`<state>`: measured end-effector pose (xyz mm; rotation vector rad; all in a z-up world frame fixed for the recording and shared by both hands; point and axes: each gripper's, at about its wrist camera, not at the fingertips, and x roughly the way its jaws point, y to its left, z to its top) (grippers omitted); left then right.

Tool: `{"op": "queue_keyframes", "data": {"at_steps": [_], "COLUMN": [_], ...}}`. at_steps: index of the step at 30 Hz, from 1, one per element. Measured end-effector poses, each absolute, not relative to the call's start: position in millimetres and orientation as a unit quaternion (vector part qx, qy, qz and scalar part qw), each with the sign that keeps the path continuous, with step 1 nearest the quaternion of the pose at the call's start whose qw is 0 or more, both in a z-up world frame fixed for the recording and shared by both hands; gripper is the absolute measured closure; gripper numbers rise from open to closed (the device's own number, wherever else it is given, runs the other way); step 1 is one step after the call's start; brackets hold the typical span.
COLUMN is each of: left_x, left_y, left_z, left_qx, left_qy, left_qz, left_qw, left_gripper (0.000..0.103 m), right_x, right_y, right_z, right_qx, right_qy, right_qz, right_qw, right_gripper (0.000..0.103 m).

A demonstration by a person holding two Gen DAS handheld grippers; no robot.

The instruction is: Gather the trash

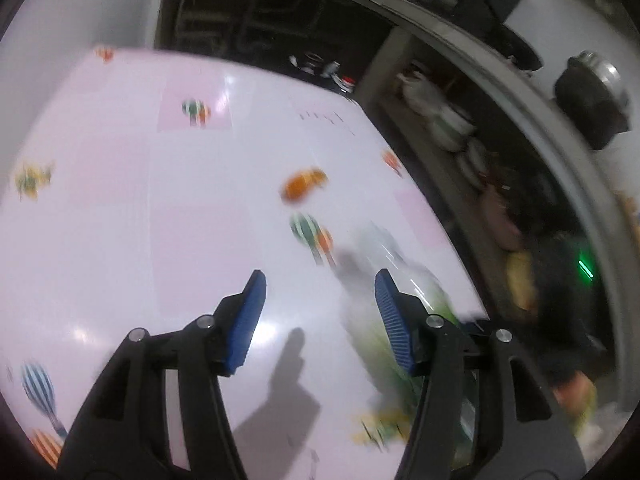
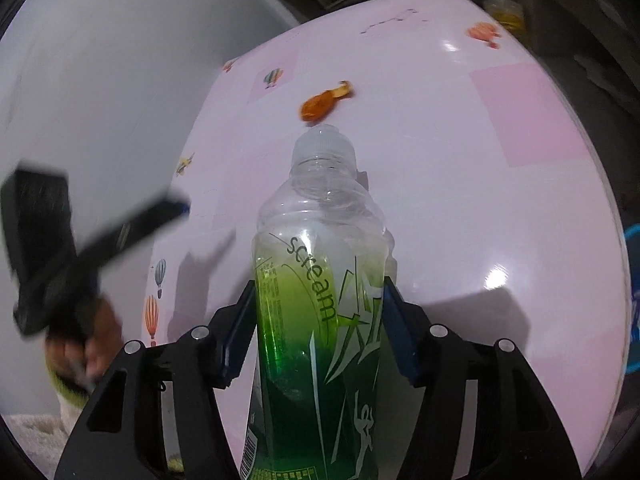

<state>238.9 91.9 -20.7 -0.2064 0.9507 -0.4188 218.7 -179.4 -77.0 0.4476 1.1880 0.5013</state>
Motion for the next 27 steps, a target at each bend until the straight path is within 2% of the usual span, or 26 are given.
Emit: {"op": "queue_keyframes", "data": {"at_steps": [5, 13, 22, 24, 27], "left_x": [281, 329, 340, 340, 342], "left_y": [46, 2, -3, -3, -4], "left_z": [-25, -51, -74, -73, -73], "left_qx": [0.007, 0.078, 0.096, 0.098, 0.097], "left_qy": [0.434, 0.445, 0.47, 0.469, 0.469], "left_qz": [-0.158, -0.124, -0.089, -0.089, -0.088], "left_qw": [0.887, 0.884, 0.873, 0.873, 0.873], "left_gripper": [0.05, 0.051, 0.067, 0.077, 0.084], "right_x": [192, 170, 171, 171, 170], "right_y": [-215, -254, -255, -256, -255], "right_z": [-74, -78, -80, -80, -80], "right_qx": [0.202, 0.24, 0.245, 0.246, 0.246], "right_qy": [0.545, 0.531, 0.526, 0.526, 0.526], "right_qz": [0.196, 0.167, 0.176, 0.178, 0.177], "right_qw": [0.79, 0.795, 0.795, 0.795, 0.794], "right_gripper": [0.045, 0.045, 0.045, 0.045, 0.045]}}
